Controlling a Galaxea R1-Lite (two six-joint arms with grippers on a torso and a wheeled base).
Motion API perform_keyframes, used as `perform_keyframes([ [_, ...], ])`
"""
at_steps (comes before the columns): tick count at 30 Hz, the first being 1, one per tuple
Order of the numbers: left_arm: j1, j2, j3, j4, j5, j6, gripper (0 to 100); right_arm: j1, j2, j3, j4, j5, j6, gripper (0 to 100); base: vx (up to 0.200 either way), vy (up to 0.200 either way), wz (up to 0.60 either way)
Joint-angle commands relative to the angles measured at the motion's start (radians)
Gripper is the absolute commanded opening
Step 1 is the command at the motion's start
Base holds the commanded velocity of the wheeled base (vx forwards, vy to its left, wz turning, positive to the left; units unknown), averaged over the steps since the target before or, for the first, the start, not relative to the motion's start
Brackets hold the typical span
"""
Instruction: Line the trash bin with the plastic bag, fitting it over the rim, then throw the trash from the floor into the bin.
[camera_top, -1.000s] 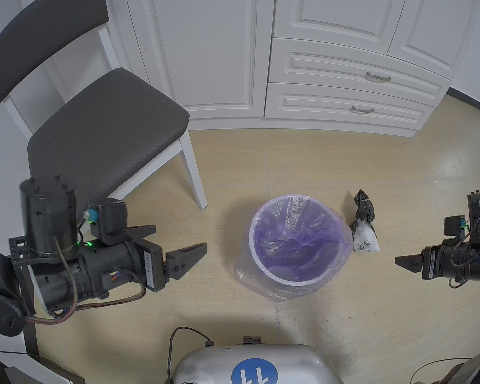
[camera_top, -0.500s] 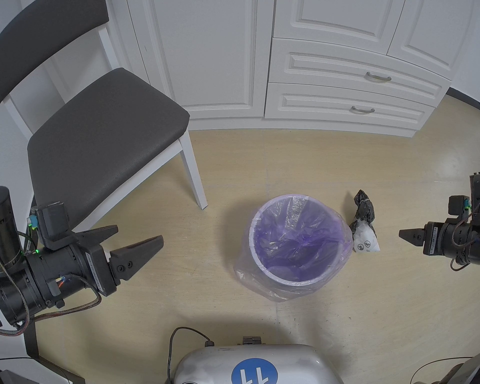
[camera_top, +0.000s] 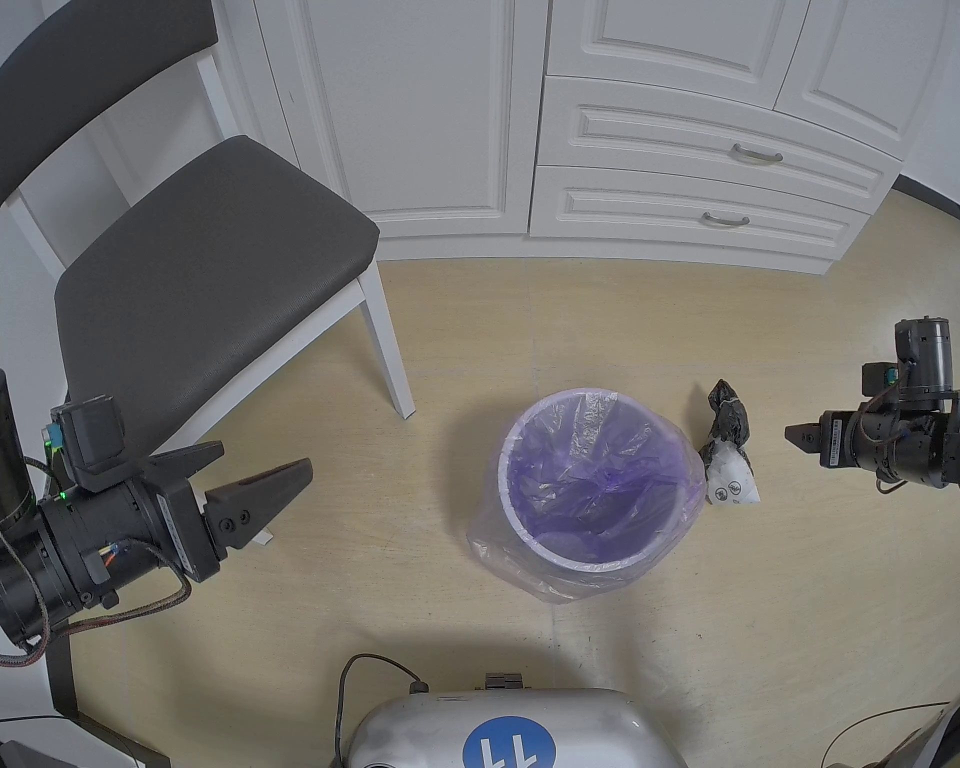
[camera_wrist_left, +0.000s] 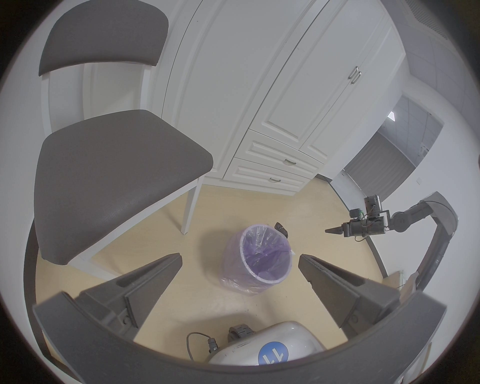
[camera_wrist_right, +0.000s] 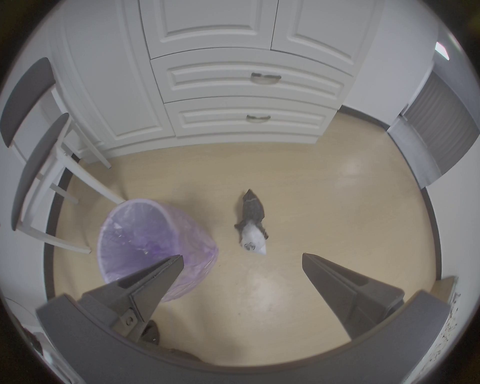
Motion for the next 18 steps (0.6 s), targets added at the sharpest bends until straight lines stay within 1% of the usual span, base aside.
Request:
perform_keyframes([
  [1, 0.02, 0.009, -0.002, -0.001, 0.0, 0.0, 100, -0.057, 0.133, -0.018, -0.037, -0.011, -0.064, 100, 0.0, 0.0, 0.0],
  [4, 0.02, 0.016, 0.0, -0.001, 0.0, 0.002, 100, -0.077, 0.233, -0.053, -0.077, 0.006, -0.049, 100, 0.0, 0.0, 0.0],
  [5, 0.02, 0.016, 0.0, -0.001, 0.0, 0.002, 100, -0.078, 0.237, -0.054, -0.08, 0.006, -0.047, 100, 0.0, 0.0, 0.0],
  [7, 0.02, 0.019, 0.001, -0.002, 0.0, 0.003, 100, -0.105, 0.328, -0.08, -0.134, 0.012, -0.046, 100, 0.0, 0.0, 0.0],
  [8, 0.021, 0.02, 0.001, -0.002, 0.0, 0.005, 100, -0.12, 0.395, -0.111, -0.171, 0.028, -0.047, 100, 0.0, 0.0, 0.0],
  [9, 0.021, 0.02, 0.001, -0.002, 0.0, 0.005, 100, -0.126, 0.423, -0.125, -0.183, 0.034, -0.047, 100, 0.0, 0.0, 0.0],
  [11, 0.021, 0.028, 0.003, -0.002, -0.002, 0.006, 100, -0.143, 0.523, -0.191, -0.222, 0.071, -0.043, 100, 0.0, 0.0, 0.0],
  [12, 0.021, 0.031, 0.003, -0.002, 0.0, 0.006, 100, -0.144, 0.536, -0.202, -0.226, 0.075, -0.041, 100, 0.0, 0.0, 0.0],
  [13, 0.024, 0.045, 0.003, -0.004, 0.0, 0.008, 100, -0.149, 0.609, -0.255, -0.24, 0.097, -0.04, 100, 0.0, 0.0, 0.0],
  [16, 0.034, 0.069, 0.006, -0.008, 0.0, 0.011, 100, -0.161, 0.688, -0.329, -0.24, 0.104, -0.033, 100, 0.0, 0.0, 0.0],
  [17, 0.037, 0.089, 0.01, -0.034, 0.001, 0.011, 100, -0.166, 0.733, -0.389, -0.229, 0.107, -0.007, 100, 0.0, 0.0, 0.0],
  [18, 0.038, 0.095, 0.016, -0.048, 0.003, 0.011, 100, -0.166, 0.745, -0.409, -0.226, 0.107, 0.002, 100, 0.0, 0.0, 0.0],
])
